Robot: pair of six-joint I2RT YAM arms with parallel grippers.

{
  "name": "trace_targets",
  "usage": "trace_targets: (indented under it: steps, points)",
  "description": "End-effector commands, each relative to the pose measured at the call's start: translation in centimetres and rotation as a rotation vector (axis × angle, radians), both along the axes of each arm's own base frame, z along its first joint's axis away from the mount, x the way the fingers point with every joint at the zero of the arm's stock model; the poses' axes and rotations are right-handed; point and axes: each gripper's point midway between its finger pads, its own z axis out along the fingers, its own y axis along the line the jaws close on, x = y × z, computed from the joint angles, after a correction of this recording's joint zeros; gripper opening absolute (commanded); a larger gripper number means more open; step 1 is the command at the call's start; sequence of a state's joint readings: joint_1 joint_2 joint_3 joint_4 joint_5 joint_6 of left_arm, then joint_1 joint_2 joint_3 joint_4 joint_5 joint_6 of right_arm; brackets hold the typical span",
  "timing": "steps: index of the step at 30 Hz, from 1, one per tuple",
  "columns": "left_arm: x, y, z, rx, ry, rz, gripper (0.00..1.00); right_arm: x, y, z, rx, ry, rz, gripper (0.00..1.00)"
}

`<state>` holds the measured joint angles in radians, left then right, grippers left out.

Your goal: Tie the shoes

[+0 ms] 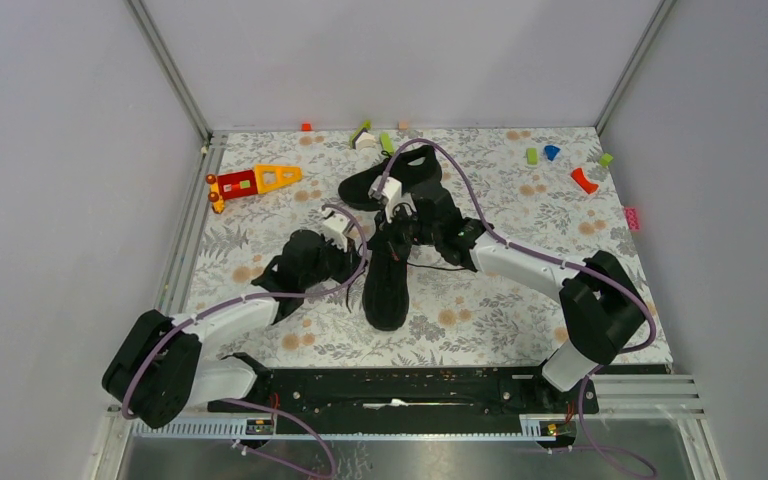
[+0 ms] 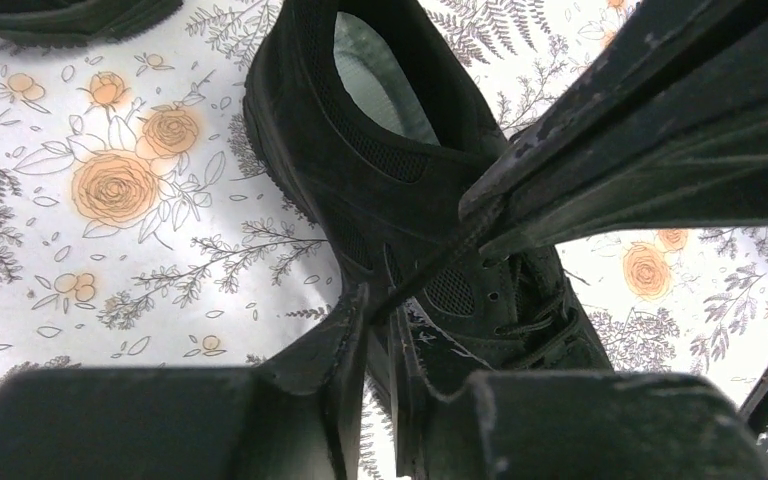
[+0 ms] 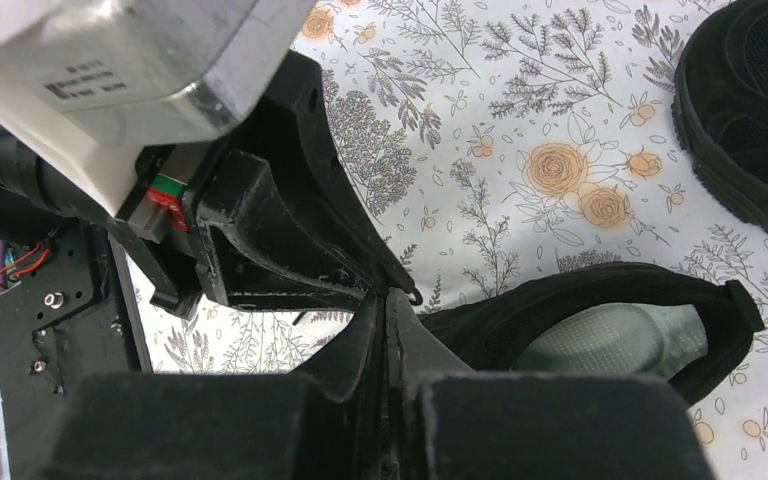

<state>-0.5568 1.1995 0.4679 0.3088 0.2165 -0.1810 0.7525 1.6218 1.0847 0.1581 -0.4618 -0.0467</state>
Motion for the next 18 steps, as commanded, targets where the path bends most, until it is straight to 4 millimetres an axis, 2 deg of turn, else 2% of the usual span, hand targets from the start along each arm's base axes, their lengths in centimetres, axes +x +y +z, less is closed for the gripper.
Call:
trace_targets:
  steps: [1, 4, 9, 13, 14, 15, 16, 18]
  points:
    - [0.8, -2.0, 2.9, -0.102, -0.034, -0.022, 0.28, 0.9, -0.1, 2.4, 0.063, -0.039, -0.051, 0.0]
    - [0.5, -1.4, 3.1, -0.129, -0.043, 0.034, 0.4, 1.0, -0.4, 2.3, 0.076, -0.017, -0.07, 0.0]
    - [0.4, 0.8, 3.2, -0.182, -0.056, 0.172, 0.46, 1.3, -0.9, 2.2, 0.083, 0.001, -0.097, 0.0]
    - [-0.2, 1.0, 4.6, -0.249, -0.102, 0.197, 0.51, 1.7, -1.3, 2.3, 0.092, 0.016, -0.126, 0.0]
    - [-0.2, 0.9, 4.8, -0.257, -0.114, 0.196, 0.64, 1.8, -1.4, 2.4, 0.098, 0.025, -0.135, 0.0]
    - [-0.4, 0.5, 5.2, -0.261, -0.129, 0.187, 0.82, 1.9, -1.4, 2.4, 0.102, 0.039, -0.144, 0.0]
    - [-0.4, 0.2, 5.3, -0.256, -0.141, 0.183, 0.92, 2.0, -1.4, 2.5, 0.108, 0.054, -0.154, 0.0]
    - [-0.3, -0.3, 5.5, -0.243, -0.163, 0.199, 0.95, 2.0, -1.3, 2.7, 0.11, 0.076, -0.16, 0.0]
